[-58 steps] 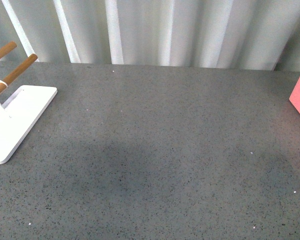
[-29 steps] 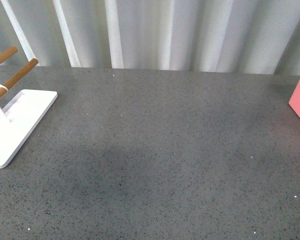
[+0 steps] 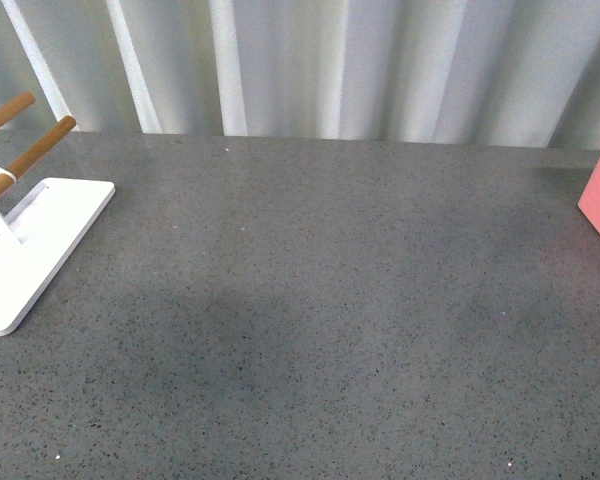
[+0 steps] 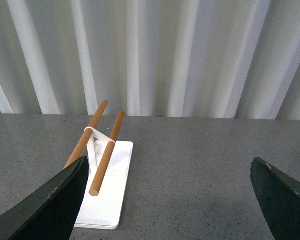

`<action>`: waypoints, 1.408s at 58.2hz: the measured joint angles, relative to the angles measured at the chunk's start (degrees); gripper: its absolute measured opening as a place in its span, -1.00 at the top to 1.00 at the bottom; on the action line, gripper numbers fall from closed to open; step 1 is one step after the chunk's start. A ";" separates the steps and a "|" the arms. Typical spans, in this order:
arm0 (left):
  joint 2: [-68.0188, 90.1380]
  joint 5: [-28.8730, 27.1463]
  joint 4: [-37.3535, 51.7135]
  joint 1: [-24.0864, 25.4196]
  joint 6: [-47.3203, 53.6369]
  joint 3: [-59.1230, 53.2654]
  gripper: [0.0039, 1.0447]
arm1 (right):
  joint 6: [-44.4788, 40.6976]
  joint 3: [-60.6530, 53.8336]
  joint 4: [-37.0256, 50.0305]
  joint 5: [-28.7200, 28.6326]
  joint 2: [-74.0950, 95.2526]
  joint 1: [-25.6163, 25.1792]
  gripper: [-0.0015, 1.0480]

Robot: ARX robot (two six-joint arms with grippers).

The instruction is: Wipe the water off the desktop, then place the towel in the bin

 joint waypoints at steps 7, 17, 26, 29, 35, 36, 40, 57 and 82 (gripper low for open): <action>0.00 0.00 0.00 0.00 0.00 0.00 -0.88 | -1.29 1.01 -0.57 -0.15 -0.02 -0.20 0.00; 0.00 0.00 0.00 0.00 0.00 0.00 -0.88 | -1.62 1.99 -1.14 -1.40 -0.50 -0.17 -0.47; 0.00 0.00 0.00 0.00 0.00 0.00 -0.88 | -1.55 2.93 -1.40 -2.43 -1.95 0.31 -0.90; 0.00 0.00 0.00 0.00 0.00 0.00 -0.88 | -1.55 3.10 -1.42 -2.93 -2.64 0.66 -0.85; 0.00 0.00 0.00 0.00 0.00 0.00 -0.88 | -1.53 3.21 -1.42 -4.07 -4.17 1.42 -0.86; 0.00 0.00 0.00 0.00 0.00 0.00 -0.88 | -1.53 3.21 -1.42 -4.26 -4.39 1.51 -0.86; 0.00 0.00 0.00 0.00 0.00 0.00 -0.88 | -1.29 3.28 -1.42 -5.11 -5.51 2.12 -0.86; 0.00 0.00 0.00 0.00 0.00 0.00 -0.88 | -0.35 0.68 1.16 -12.22 -17.57 5.90 -0.86; 0.00 0.00 0.00 0.00 0.00 0.00 -0.88 | 0.15 -28.65 18.38 -24.81 -54.29 14.97 -0.86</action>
